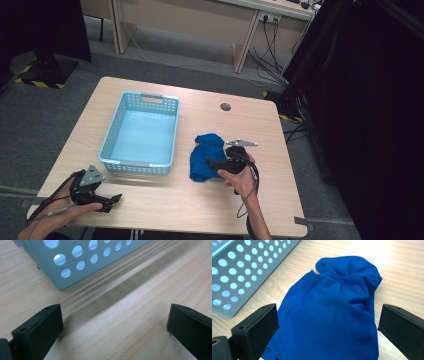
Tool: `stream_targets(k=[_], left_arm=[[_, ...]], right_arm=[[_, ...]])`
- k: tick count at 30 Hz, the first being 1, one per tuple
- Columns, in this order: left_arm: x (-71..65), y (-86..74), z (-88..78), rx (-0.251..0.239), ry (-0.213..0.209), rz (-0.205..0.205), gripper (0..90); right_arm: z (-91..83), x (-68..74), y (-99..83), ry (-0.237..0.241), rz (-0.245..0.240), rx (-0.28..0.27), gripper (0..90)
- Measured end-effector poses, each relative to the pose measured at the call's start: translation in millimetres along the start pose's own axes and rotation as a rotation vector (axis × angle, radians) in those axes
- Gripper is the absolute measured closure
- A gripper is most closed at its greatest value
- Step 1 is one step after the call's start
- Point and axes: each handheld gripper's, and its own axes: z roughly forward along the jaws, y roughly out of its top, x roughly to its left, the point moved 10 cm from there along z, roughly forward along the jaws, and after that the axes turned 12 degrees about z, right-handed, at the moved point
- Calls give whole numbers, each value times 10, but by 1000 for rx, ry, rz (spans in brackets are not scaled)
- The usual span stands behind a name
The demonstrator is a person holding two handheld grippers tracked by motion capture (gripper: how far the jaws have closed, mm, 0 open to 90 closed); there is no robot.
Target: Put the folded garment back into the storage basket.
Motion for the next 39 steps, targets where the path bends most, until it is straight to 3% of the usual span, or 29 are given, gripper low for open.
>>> stream_targets(k=[26,39], left_arm=[[-3,0,-1,0,-1,0,0],[-4,0,-1,-1,-1,1,0]], right_arm=[[276,-5,83,-16,24,31,33],[482,9,109,-54,2,57,34]])
